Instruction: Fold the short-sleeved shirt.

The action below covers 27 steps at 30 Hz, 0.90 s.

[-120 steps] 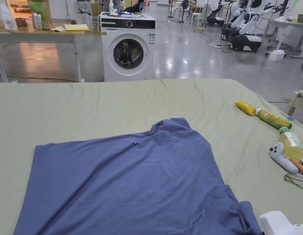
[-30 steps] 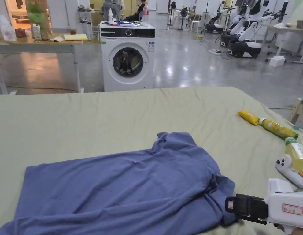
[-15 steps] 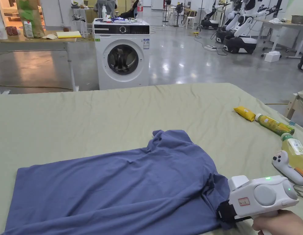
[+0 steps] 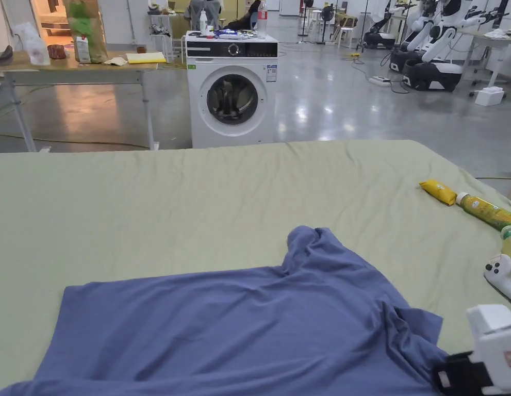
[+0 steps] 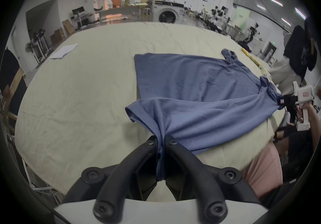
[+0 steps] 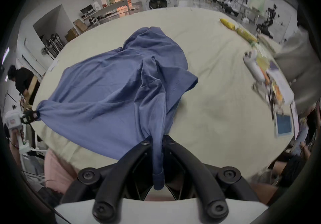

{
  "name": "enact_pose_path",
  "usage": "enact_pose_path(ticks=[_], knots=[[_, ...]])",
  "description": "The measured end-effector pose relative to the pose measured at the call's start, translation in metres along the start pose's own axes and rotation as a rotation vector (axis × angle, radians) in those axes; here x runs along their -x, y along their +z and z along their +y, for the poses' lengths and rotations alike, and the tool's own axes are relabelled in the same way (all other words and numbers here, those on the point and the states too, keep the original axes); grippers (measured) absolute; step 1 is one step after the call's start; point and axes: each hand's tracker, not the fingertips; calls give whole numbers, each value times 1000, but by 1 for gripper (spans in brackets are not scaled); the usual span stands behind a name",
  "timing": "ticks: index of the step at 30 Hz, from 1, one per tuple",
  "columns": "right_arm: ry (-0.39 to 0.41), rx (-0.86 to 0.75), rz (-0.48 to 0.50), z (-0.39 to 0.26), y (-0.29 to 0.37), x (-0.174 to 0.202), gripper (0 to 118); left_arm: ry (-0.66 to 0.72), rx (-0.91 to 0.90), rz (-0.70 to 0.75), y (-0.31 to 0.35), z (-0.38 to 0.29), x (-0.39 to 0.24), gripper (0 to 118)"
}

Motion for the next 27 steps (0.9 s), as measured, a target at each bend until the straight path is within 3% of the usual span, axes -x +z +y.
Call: enact_pose_path(ticks=[5,6,7,9,10,11,12,13,14,16,20,22,23,24,25,26,27], knots=[[-120,62,40,-45,-23,-9,6,-7,72,-32,-16,-46,6,5],[-134,47,45,-51,-31,-11,7,-4,67,-30,-22,-52,7,11],[-151,27,46,-55,-36,-12,13,0,63,-29,-26,-56,7,28],[-156,-14,22,-55,-37,-7,20,-39,44,-21,-27,-58,4,41],[-149,-21,-3,-54,-32,-3,26,-49,30,1,-24,-57,3,47],[-113,-23,-75,-53,-25,1,48,-58,16,4,-19,-57,1,65],[-64,-35,-107,-51,-17,6,75,-54,-24,6,-10,-51,1,74],[-22,-62,-120,-48,-9,10,103,-41,-63,7,-3,-46,1,74],[5,-106,-135,-46,3,16,114,-28,-115,4,7,-39,-1,75],[33,-203,-138,-40,28,34,115,7,-226,-12,30,-26,-5,75],[60,-489,-38,-31,73,82,115,52,-528,-79,71,-2,-25,75],[94,-651,16,-30,85,106,111,12,-658,-115,82,3,-40,75],[116,-759,48,-35,92,120,100,-9,-707,-115,86,3,-48,74],[118,-866,77,-39,95,133,81,-16,-743,-98,88,1,-57,71],[127,-928,63,-39,94,140,29,-17,-788,-77,89,-1,-64,51],[121,-973,43,-40,94,152,0,-18,-835,-64,89,-3,-71,20],[116,-998,30,-39,94,162,0,-10,-848,-30,84,-6,-71,0]])
